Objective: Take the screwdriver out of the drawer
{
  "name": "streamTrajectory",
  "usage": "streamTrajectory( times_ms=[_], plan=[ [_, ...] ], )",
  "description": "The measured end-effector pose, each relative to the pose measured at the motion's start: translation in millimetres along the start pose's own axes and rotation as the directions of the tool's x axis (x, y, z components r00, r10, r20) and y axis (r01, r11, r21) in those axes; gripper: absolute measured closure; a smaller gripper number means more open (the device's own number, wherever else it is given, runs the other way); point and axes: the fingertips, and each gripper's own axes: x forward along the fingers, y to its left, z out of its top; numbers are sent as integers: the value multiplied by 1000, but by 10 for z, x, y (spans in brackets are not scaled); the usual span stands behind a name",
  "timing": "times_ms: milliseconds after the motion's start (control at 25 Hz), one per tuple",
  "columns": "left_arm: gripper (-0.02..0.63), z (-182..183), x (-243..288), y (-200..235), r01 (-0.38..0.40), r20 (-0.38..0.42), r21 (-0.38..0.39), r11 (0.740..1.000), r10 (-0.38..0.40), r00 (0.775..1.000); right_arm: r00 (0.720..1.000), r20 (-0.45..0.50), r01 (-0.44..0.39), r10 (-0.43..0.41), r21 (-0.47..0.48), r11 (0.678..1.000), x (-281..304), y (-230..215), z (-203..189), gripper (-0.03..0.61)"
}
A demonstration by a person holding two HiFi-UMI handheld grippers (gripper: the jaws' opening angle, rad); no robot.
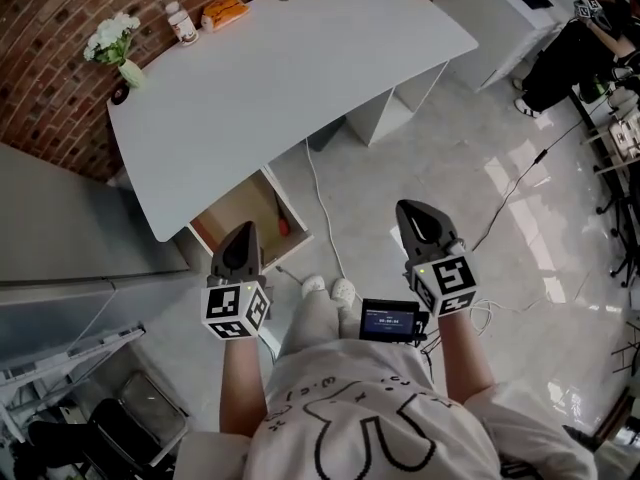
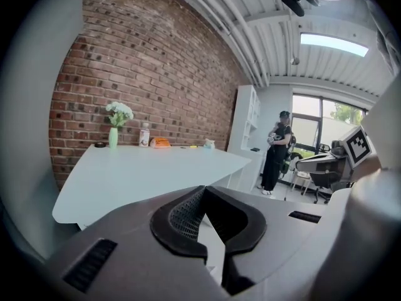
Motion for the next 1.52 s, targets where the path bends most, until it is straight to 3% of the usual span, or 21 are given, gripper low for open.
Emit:
streamTrajectory(
  times_ms=[480, 680, 960, 1360, 1520],
  plan=[
    [601, -433, 479, 486, 55, -119, -98, 994, -66, 991, 992, -124, 29, -18, 86, 996, 610, 129, -344, 557],
    [601, -697, 686, 621, 68, -165, -98, 993, -84, 983, 990, -142, 23, -7, 107, 994, 791, 193, -545, 557],
    [601, -1117, 917, 647, 15, -233, -113, 994, -41, 972, 983, -181, -1, 26, 136, 991, 956, 106, -964, 557],
    [601, -1902, 1397, 700, -37, -351, -168, 985, -24, 936, 969, -247, 30, 20, 197, 980, 1378, -235, -1849, 557],
    [601, -2145, 1581, 733, -33, -396, -210, 977, -54, 917, 962, -270, 33, 27, 213, 976, 1552, -264, -2147, 557]
  ],
)
